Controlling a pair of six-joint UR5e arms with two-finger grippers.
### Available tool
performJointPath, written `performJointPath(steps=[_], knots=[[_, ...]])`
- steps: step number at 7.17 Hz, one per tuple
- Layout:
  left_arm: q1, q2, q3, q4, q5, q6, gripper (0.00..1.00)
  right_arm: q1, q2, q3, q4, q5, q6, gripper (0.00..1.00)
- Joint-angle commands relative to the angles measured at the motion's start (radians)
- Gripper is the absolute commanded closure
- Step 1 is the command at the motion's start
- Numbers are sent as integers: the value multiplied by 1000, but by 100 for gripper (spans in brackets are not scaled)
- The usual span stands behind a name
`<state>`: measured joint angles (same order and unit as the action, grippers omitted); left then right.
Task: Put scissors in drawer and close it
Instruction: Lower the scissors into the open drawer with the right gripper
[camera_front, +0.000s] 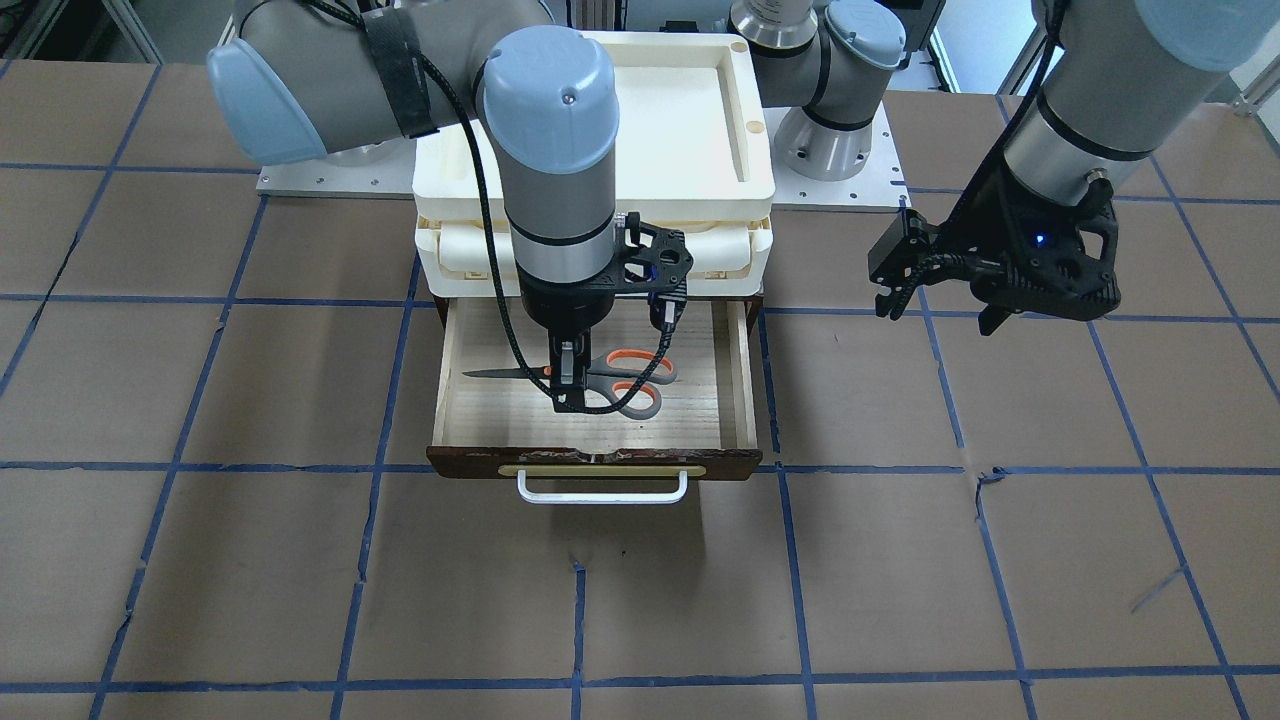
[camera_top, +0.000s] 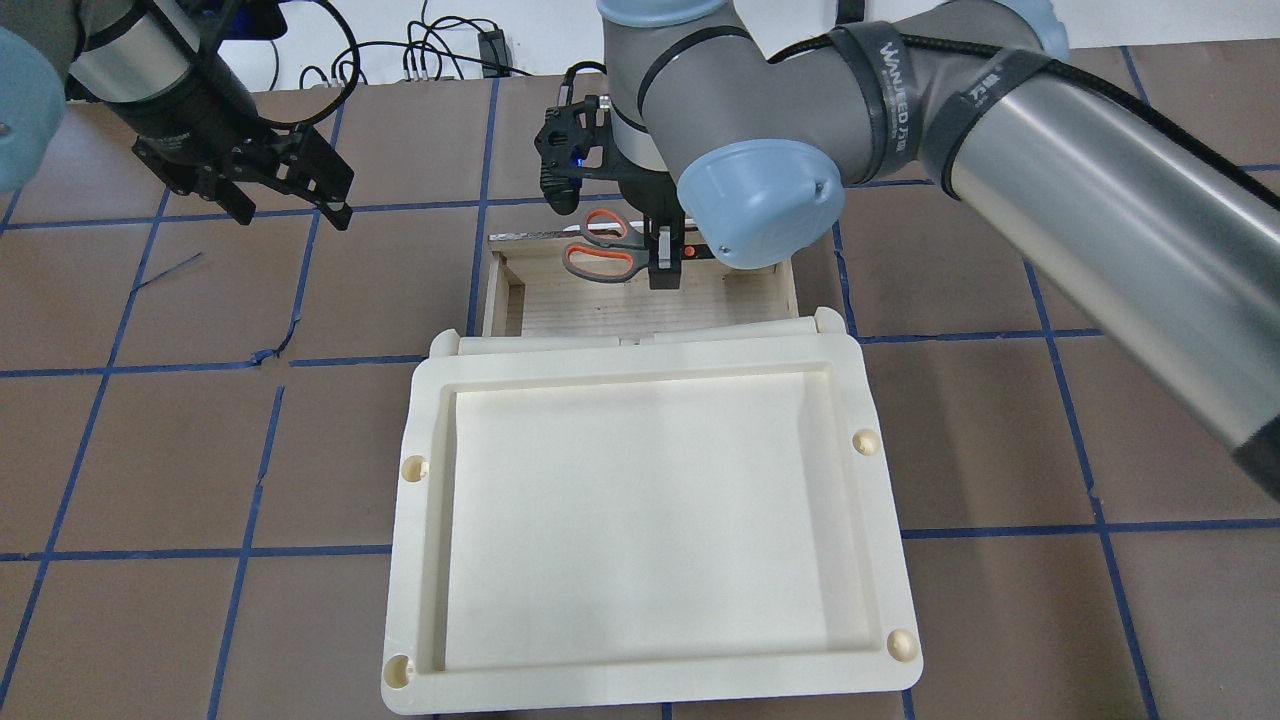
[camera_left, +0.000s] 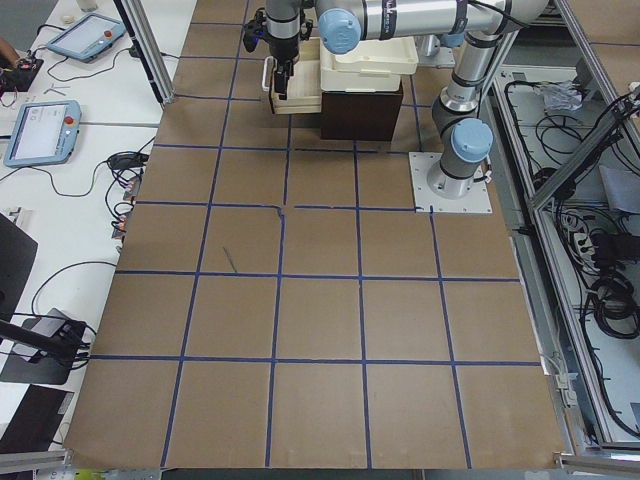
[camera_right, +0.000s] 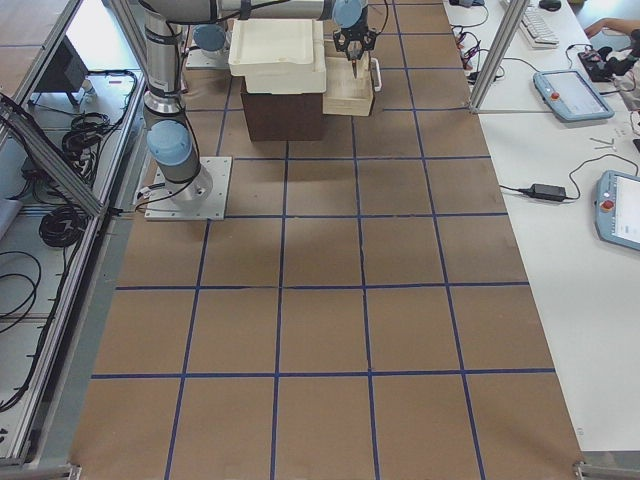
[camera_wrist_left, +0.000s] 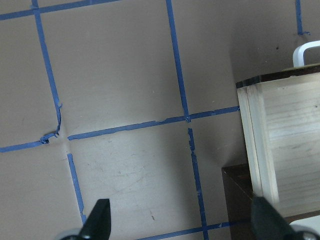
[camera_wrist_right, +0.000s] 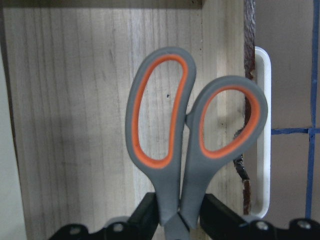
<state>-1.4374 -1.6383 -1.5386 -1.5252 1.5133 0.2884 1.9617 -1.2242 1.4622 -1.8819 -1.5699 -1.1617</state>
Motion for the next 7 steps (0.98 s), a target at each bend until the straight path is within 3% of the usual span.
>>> performJointPath(steps=[1, 7], knots=[[0, 0, 0, 0, 1, 3, 0, 8, 51, 0, -63, 5, 0, 93], [0, 0, 0, -1, 1, 5, 0, 54, 75, 15, -62, -13, 79, 93]])
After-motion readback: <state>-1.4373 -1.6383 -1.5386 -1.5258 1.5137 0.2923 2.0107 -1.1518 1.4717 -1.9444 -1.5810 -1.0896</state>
